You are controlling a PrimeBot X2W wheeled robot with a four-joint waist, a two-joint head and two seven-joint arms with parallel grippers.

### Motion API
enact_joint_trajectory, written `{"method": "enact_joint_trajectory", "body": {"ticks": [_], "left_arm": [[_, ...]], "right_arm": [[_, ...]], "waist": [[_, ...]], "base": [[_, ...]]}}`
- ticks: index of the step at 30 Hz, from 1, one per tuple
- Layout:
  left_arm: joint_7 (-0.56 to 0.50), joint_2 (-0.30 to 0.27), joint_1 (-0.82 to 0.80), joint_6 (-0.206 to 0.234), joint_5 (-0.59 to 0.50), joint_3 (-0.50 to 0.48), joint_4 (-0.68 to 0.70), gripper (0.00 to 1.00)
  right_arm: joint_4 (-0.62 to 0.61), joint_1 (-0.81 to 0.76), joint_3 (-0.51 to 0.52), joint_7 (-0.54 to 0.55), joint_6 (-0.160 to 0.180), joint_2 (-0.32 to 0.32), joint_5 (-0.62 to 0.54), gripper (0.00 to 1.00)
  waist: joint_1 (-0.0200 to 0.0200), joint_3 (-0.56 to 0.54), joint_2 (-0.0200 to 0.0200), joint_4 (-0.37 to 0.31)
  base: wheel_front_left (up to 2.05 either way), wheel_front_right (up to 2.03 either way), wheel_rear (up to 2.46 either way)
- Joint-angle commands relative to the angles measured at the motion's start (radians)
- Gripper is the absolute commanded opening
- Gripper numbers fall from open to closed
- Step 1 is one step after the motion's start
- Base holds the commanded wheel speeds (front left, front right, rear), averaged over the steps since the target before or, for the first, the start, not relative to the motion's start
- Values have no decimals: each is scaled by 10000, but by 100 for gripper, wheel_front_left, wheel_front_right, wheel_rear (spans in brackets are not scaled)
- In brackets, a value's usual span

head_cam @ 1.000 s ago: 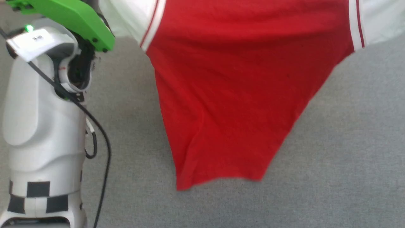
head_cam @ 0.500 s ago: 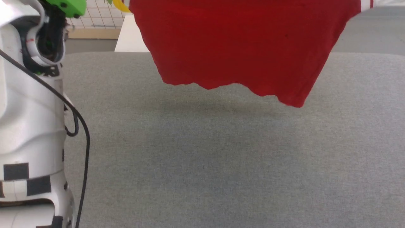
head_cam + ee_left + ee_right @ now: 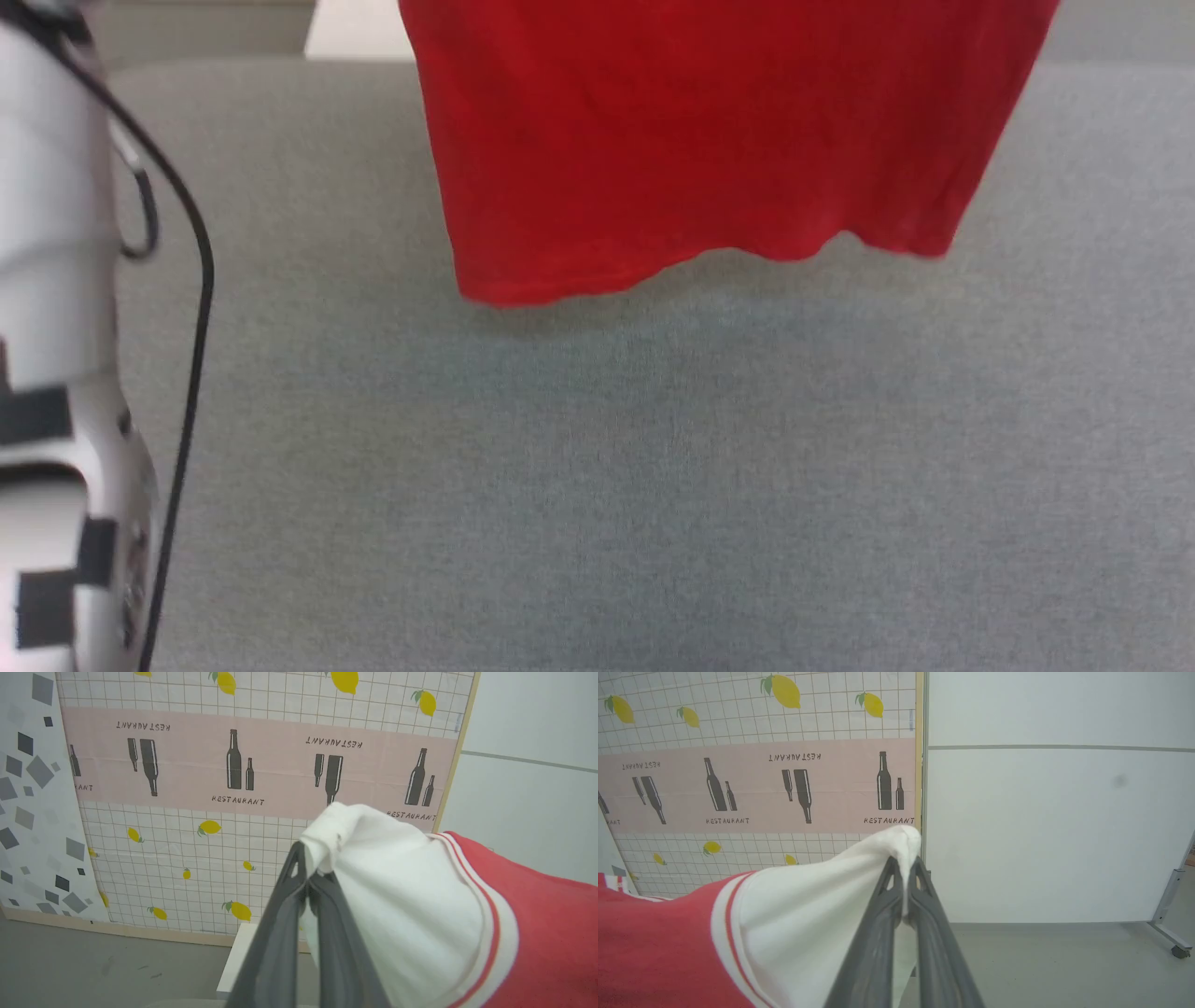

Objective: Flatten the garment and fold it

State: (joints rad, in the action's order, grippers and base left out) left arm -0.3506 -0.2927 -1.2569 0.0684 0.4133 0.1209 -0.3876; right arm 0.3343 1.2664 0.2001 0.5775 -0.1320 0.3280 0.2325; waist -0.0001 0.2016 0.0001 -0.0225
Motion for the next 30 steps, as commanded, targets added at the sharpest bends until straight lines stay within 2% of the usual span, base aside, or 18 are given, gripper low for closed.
{"method": "enact_joint_trajectory", "body": {"ticks": [1, 3, 9, 15, 23, 30], "left_arm": [[122, -61, -432, 119, -95, 3, -159, 0], [291, -190, -1036, 148, -442, 192, -371, 0], [1216, -59, -2712, 414, -846, 281, -909, 0], [2285, -40, -3722, 429, -963, 226, -1459, 0], [3092, 114, -4050, 266, -747, 164, -2308, 0], [3774, 425, -3440, 31, -447, 171, -3138, 0]], "right_arm": [[172, 426, 68, -123, 13, -116, -181, 0], [498, 1109, 205, -269, 13, -224, -482, 0], [1494, 3150, 861, -1247, 13, -678, -1407, 0], [2179, 4363, 994, -2230, 13, -1094, -1725, 0], [2835, 4780, 662, -2992, 13, -920, -1425, 0], [3113, 3795, -147, -3406, 13, -756, -610, 0]], "waist": [[1, 1131, -1, -111], [1, 1670, -1, -171], [1, 3133, -1, -265], [1, 4084, -1, -302], [1, 4925, -1, -116], [1, 4968, -1, 38]], "base": [[0, 0, 0], [0, 0, 0], [0, 0, 0], [0, 0, 0], [0, 0, 0], [0, 0, 0]]}}
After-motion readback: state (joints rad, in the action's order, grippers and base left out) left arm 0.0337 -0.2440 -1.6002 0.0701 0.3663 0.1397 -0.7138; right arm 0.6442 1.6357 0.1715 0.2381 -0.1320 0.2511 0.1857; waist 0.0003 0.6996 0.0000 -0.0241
